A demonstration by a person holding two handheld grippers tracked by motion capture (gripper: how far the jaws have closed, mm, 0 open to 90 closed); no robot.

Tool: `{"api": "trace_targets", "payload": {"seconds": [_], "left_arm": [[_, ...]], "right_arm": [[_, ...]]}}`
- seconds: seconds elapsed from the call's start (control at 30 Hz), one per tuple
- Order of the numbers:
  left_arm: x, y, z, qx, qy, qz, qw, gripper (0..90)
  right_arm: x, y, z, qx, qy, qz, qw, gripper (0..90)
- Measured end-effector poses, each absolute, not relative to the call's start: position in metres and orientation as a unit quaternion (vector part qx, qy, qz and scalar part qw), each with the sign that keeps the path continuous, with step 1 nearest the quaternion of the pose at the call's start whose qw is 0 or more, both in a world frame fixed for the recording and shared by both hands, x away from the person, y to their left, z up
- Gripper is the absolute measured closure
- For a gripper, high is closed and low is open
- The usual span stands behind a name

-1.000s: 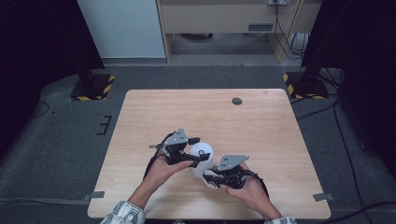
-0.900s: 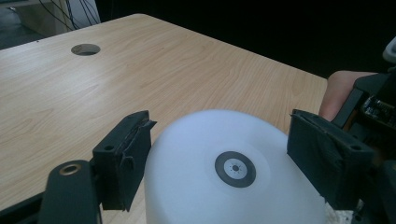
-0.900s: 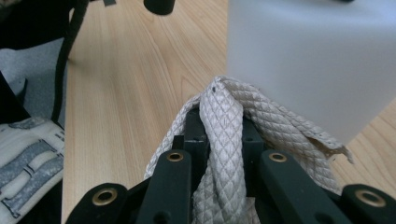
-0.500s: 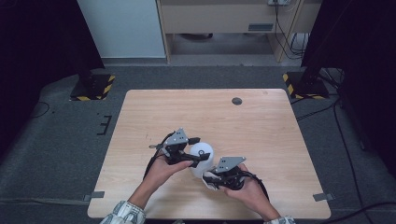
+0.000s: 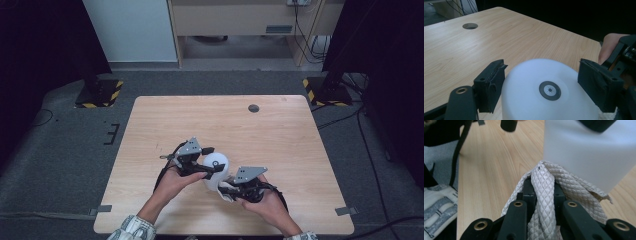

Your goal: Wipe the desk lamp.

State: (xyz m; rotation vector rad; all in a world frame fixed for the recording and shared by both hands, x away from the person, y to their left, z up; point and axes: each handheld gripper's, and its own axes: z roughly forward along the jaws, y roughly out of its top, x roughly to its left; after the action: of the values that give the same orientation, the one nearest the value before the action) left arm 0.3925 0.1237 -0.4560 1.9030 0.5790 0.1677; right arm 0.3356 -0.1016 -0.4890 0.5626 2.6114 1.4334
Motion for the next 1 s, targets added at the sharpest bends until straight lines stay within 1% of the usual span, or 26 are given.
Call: {"api": "trace_targets", "payload": {"seconds": [0.17, 0.37, 0.63, 0.77, 1.0], "left_arm": [[0.392, 0.124, -0.456, 0.801, 0.244, 0.071, 0.542, 21.4], [0.392, 0.124, -0.456, 0.801, 0.245, 0.071, 0.541, 21.4], [0.392, 0.124, -0.456, 0.801, 0.245, 0.071, 0.542, 21.5], [0.393, 0.124, -0.456, 0.801, 0.244, 0.07, 0.542, 21.5], [0.392, 0.123, -0.456, 0.801, 0.245, 0.071, 0.542, 21.5]], "right_arm": [[0.337, -0.099, -0.496, 0.185, 0.871, 0.451, 0.055, 80.2], [0.339, -0.103, -0.497, 0.188, 0.876, 0.441, 0.059, 80.2], [0.346, -0.123, -0.487, 0.213, 0.856, 0.465, 0.07, 80.1], [0.348, -0.126, -0.486, 0.227, 0.851, 0.467, 0.08, 80.1], [0.35, -0.122, -0.495, 0.235, 0.862, 0.444, 0.07, 80.1]]}}
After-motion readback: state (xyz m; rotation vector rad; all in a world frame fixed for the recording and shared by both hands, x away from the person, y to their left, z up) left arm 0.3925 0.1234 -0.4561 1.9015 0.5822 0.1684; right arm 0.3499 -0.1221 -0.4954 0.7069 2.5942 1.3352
